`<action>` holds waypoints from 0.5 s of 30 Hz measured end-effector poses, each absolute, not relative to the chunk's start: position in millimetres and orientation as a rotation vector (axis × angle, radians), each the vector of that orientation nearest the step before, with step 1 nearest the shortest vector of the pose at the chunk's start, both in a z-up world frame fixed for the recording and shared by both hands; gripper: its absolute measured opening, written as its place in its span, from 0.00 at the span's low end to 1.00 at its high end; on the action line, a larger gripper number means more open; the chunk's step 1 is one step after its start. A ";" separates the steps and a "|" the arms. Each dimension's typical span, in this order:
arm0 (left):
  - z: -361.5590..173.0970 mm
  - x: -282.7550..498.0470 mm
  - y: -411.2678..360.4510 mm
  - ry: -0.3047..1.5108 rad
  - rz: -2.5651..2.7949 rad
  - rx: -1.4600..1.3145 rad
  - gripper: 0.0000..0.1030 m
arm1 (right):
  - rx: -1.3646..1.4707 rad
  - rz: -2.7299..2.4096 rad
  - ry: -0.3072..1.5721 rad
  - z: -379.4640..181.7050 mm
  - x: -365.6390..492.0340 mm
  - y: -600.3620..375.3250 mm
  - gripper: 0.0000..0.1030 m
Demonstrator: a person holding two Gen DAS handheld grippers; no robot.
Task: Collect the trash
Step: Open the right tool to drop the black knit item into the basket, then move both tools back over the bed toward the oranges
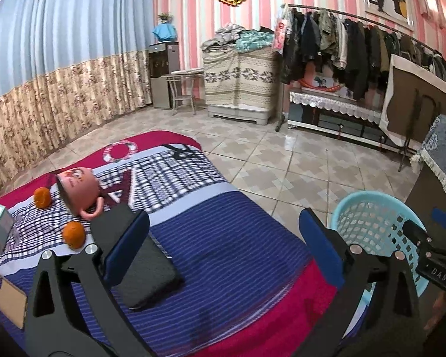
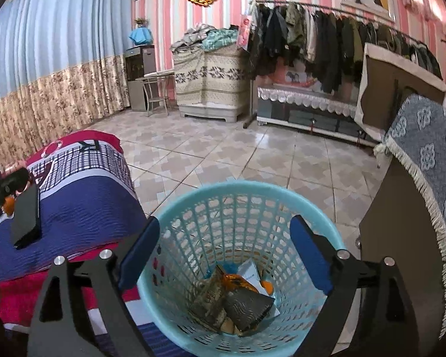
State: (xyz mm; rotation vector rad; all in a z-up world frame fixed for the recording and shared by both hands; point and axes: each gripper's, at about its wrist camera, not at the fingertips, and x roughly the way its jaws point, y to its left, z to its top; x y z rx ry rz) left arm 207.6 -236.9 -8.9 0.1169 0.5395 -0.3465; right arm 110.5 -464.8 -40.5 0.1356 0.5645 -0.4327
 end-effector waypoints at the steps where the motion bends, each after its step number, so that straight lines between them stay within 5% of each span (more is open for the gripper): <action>1: -6.6 207.1 -232.7 0.536 -0.342 0.116 0.95 | 0.122 -0.429 0.568 -40.6 111.9 -460.8 0.85; 15: 2.7 201.2 -101.6 0.519 -0.139 0.121 0.95 | 0.032 -0.298 0.574 -32.7 131.4 -395.2 0.93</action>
